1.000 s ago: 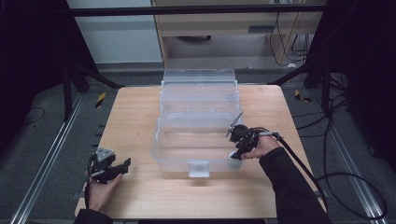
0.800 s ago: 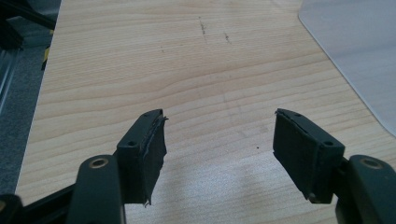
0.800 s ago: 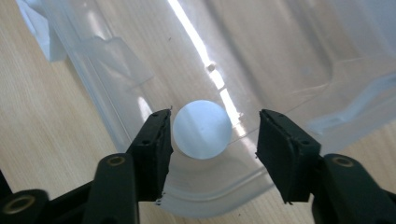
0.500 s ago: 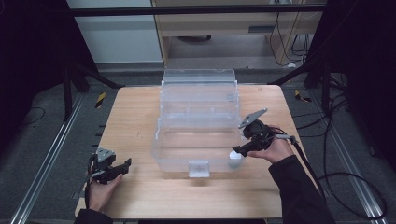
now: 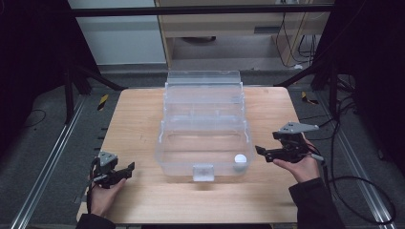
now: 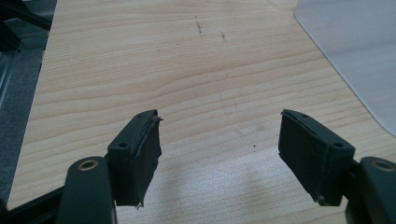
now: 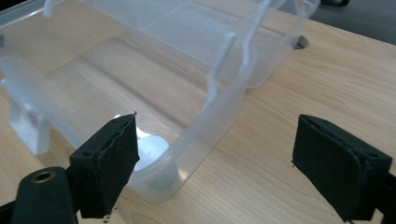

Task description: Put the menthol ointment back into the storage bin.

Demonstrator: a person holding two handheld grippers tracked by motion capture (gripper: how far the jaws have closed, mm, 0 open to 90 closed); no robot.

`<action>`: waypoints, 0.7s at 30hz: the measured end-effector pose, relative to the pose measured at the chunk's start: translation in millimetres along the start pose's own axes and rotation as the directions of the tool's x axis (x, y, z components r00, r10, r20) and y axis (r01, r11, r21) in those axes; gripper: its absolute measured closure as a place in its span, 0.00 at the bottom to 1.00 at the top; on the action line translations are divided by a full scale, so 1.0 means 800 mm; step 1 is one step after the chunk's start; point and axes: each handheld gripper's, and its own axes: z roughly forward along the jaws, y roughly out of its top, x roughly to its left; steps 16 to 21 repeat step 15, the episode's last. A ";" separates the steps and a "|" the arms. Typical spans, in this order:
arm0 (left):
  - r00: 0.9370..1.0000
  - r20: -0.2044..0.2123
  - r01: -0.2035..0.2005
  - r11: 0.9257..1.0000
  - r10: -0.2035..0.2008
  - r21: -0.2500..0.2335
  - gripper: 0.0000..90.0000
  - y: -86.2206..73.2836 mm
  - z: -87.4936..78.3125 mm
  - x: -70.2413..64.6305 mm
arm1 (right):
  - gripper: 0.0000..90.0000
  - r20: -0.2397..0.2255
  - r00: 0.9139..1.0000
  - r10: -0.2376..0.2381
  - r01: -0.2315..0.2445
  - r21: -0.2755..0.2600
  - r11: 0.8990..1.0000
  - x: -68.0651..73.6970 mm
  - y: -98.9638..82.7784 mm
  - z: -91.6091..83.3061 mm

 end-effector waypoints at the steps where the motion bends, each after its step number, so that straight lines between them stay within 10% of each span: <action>1: 1.000 0.000 0.000 1.000 0.000 0.000 0.32 0.000 0.000 0.000 | 0.15 0.010 1.000 0.011 -0.011 -0.014 1.000 -0.003 -0.005 -0.001; 12: 1.000 0.016 -0.003 1.000 0.003 -0.006 0.26 -0.002 0.003 0.003 | 0.11 0.134 0.979 0.151 -0.146 -0.046 0.988 -0.046 -0.069 0.013; 21: 1.000 0.021 -0.011 1.000 0.011 0.002 0.25 -0.002 0.005 0.002 | 0.11 0.143 0.975 0.168 -0.166 -0.029 0.986 -0.050 -0.081 0.015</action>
